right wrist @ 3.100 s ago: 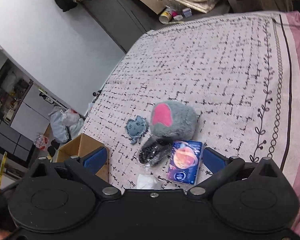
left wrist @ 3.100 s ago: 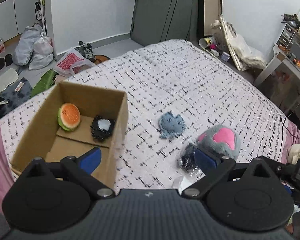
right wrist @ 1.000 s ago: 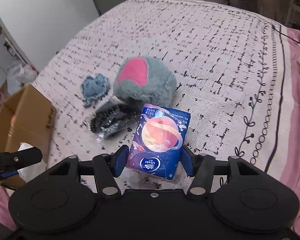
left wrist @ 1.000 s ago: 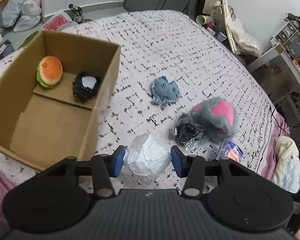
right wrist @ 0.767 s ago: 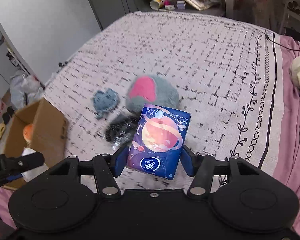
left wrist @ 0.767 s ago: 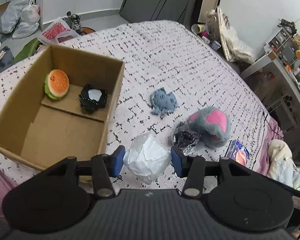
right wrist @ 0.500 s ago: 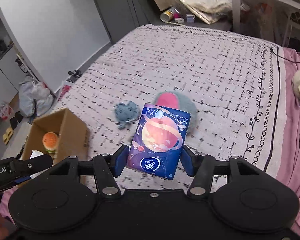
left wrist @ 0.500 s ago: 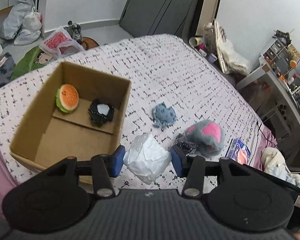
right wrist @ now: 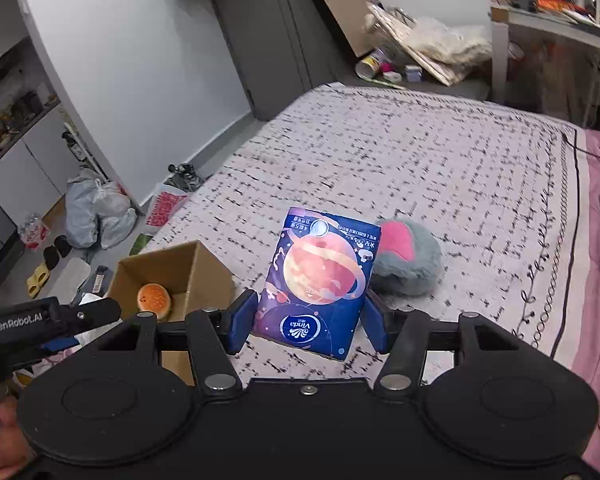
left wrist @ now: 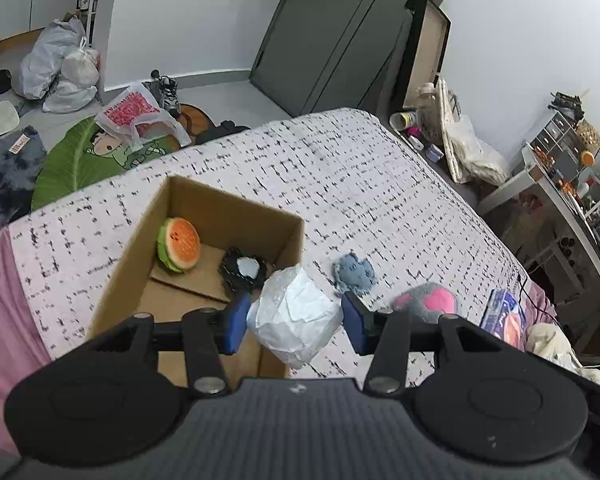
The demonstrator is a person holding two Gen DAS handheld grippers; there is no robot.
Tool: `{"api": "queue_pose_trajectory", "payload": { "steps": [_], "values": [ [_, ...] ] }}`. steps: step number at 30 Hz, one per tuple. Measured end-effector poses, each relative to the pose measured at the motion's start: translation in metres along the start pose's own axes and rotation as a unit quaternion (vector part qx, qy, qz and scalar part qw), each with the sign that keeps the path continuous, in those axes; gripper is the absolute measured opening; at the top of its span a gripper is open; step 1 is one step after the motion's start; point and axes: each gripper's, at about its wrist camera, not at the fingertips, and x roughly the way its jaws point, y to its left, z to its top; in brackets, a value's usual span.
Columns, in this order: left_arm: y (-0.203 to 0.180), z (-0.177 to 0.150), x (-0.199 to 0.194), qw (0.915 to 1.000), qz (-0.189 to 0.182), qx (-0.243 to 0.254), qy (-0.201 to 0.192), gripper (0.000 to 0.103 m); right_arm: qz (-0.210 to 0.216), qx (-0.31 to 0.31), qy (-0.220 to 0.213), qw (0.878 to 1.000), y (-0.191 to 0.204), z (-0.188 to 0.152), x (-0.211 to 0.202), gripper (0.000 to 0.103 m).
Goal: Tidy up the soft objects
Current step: 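Lift the white bag with the left tool while the right tool grasps the tissue pack, then carry the white bag and tissue pack into the box and open both tools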
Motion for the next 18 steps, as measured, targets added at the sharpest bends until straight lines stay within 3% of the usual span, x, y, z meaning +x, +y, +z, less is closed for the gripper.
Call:
{"api": "queue_pose_trajectory", "payload": {
  "steps": [18],
  "values": [
    [0.041, 0.014, 0.015, 0.9994, -0.002, -0.032, -0.013, 0.049, 0.016, -0.018, -0.027, 0.999, 0.023, -0.002, 0.009, 0.055]
  ]
}}
